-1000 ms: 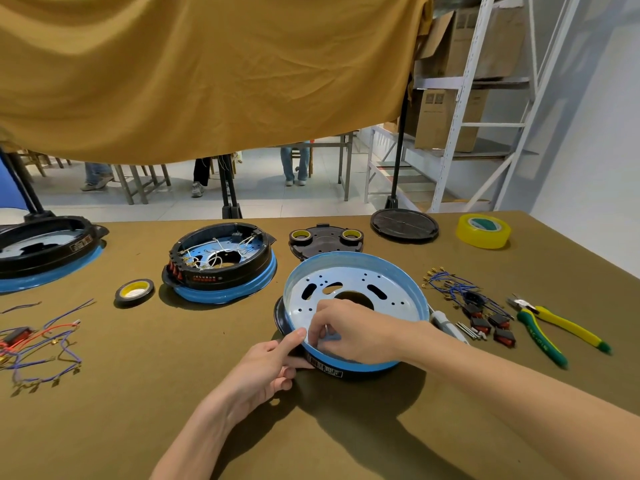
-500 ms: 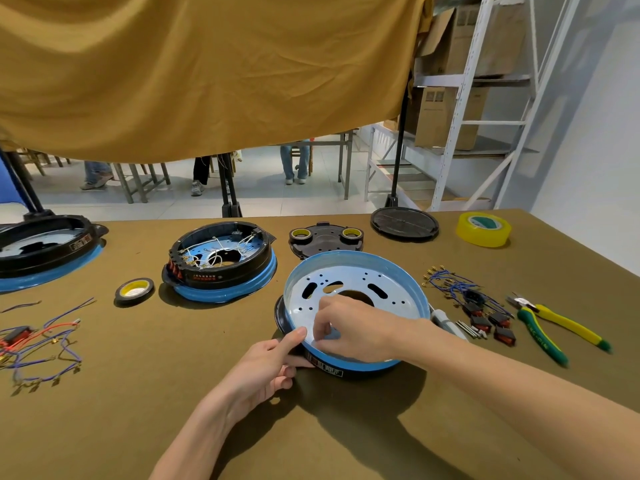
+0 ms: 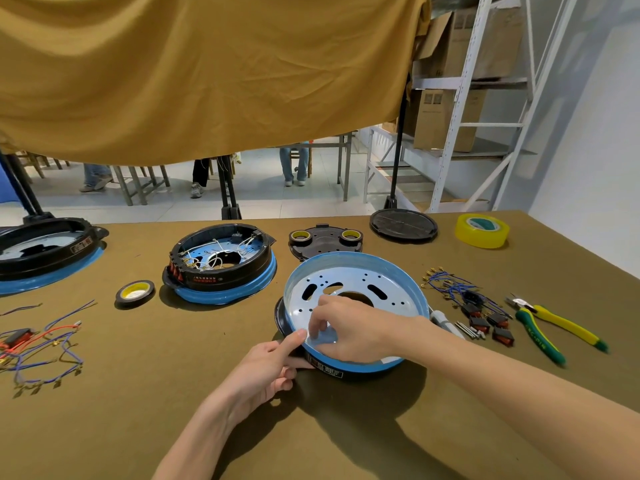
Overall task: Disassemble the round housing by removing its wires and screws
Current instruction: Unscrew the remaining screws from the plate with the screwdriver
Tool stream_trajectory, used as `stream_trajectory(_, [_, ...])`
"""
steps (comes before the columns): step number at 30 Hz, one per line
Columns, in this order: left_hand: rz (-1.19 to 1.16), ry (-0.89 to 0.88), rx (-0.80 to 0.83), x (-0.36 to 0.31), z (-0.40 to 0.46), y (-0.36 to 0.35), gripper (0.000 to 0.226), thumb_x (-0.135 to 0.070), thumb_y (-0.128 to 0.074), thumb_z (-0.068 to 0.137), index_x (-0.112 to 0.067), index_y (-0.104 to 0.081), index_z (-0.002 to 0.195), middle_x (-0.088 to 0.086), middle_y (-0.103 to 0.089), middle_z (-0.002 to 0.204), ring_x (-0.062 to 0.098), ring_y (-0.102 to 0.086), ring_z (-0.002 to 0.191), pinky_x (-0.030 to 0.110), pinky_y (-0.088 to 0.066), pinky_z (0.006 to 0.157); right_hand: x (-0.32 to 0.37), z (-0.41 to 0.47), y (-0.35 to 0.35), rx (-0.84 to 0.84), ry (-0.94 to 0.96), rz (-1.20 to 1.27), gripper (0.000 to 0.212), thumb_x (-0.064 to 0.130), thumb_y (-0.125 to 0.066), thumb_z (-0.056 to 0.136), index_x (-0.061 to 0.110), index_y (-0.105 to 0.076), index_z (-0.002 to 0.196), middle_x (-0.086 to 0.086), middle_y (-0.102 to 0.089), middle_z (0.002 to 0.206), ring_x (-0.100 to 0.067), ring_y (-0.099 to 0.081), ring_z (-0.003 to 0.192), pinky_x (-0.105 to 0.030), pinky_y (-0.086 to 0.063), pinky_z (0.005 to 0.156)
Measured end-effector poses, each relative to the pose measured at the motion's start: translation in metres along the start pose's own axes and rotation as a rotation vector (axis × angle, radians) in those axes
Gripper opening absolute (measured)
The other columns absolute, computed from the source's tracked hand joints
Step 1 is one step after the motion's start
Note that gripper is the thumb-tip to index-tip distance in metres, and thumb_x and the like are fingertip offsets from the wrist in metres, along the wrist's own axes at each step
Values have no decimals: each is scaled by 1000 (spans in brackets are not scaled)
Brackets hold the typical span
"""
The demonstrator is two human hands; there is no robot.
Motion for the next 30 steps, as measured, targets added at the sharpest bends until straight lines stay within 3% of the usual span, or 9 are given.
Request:
stream_trajectory(6, [5, 12, -23, 0, -2, 0, 83, -69, -69, 64, -10, -67, 122, 12, -81, 101, 9, -51, 62, 19, -48, 56, 5, 0, -2, 27, 33, -13, 19, 17, -65, 96, 21, -70, 114, 6, -51, 109, -11, -50, 100, -17, -40, 76])
stream_trajectory(10, [-4, 7, -11, -1, -3, 0, 85, -69, -71, 63, -8, -67, 123, 13, -81, 102, 9, -51, 62, 19, -48, 56, 3, -2, 0, -9, -8, -35, 17, 30, -65, 97, 19, -68, 110, 5, -53, 105, -13, -55, 97, -22, -49, 80])
stream_trajectory(15, [-3, 10, -16, 0, -3, 0, 83, -68, -69, 65, -9, -67, 122, 12, -81, 99, 9, -50, 63, 19, -47, 56, 3, -2, -5, 35, 12, -6, 16, 19, -63, 98, 20, -69, 114, 5, -53, 107, -12, -55, 94, -15, -41, 72])
stream_trajectory(20, [-12, 1, -7, -1, -4, -1, 81, -66, -71, 65, -8, -68, 121, 11, -81, 95, 9, -50, 61, 19, -47, 55, 3, -1, -1, 10, 2, -21, 15, 26, -65, 98, 18, -72, 108, 8, -57, 98, -8, -56, 84, -13, -38, 66])
stream_trajectory(26, [-10, -7, -17, 0, -3, 1, 77, -64, -69, 71, -6, -67, 122, 14, -80, 104, 9, -52, 63, 20, -48, 58, 6, 1, -10, 94, -10, -10, 16, 20, -58, 102, 14, -67, 114, 0, -65, 102, -10, -59, 85, -18, -47, 72])
stream_trajectory(30, [-1, -17, -14, -1, -3, -1, 76, -65, -68, 71, -6, -69, 121, 14, -81, 103, 10, -52, 65, 20, -49, 59, 6, -1, -14, 144, -2, -46, 13, 21, -52, 105, 15, -62, 111, -1, -61, 103, -11, -56, 82, -19, -40, 66])
Point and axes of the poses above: each hand's wrist, its own z-axis towards the middle knuckle, its own y-axis out of the back of the hand, x = y × z, the point moved 7 cm from there along z, towards the middle knuckle
